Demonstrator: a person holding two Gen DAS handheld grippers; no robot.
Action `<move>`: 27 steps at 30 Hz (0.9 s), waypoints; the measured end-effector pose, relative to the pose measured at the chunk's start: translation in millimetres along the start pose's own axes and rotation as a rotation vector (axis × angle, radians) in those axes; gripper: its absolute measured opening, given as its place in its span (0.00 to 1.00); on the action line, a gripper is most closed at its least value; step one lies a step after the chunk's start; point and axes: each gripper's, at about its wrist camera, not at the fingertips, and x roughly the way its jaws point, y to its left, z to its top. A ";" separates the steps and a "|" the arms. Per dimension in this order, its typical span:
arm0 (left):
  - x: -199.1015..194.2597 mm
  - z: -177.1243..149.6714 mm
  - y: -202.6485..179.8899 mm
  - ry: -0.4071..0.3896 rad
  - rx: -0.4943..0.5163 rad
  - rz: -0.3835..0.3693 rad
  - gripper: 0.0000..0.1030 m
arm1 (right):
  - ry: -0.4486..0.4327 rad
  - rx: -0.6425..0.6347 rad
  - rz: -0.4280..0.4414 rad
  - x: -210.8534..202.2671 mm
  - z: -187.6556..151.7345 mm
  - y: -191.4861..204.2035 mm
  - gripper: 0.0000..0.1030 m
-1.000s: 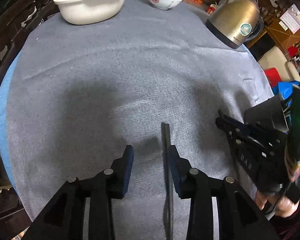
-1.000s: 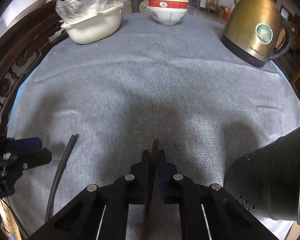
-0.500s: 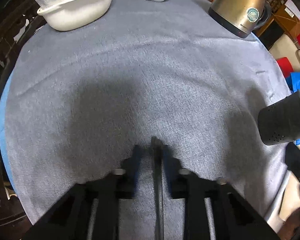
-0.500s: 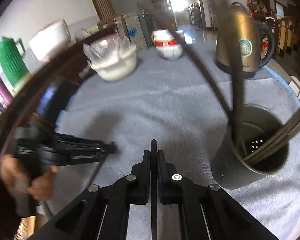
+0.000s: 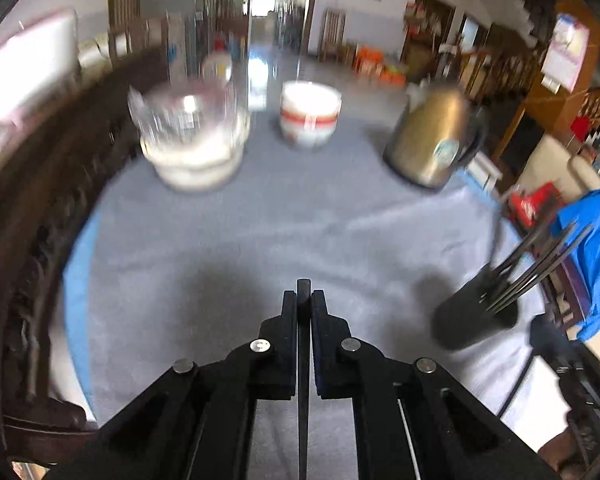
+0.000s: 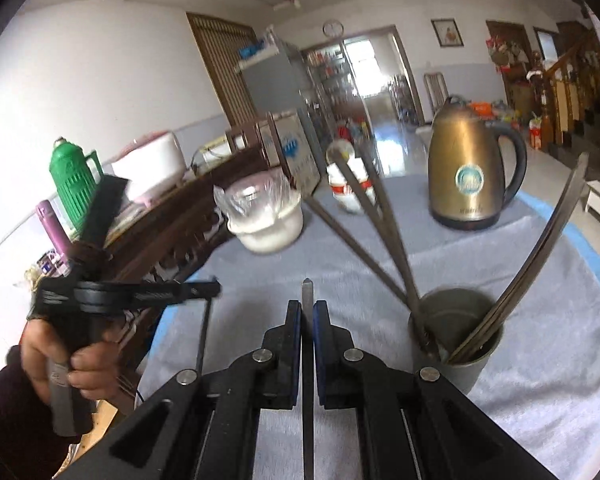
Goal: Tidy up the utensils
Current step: 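Lift both chopsticks with both grippers and carry them above the grey cup, then lower the held chopsticks with both grippers into the grey cup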
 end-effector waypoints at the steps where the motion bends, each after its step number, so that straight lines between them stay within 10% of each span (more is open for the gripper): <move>1: -10.3 2.4 -3.6 -0.035 -0.002 -0.001 0.06 | -0.015 0.004 0.005 -4.8 1.0 -0.8 0.06; 27: -139.8 54.0 -133.3 -0.443 0.105 -0.182 0.07 | -0.620 0.008 -0.229 -112.0 94.2 -44.6 0.07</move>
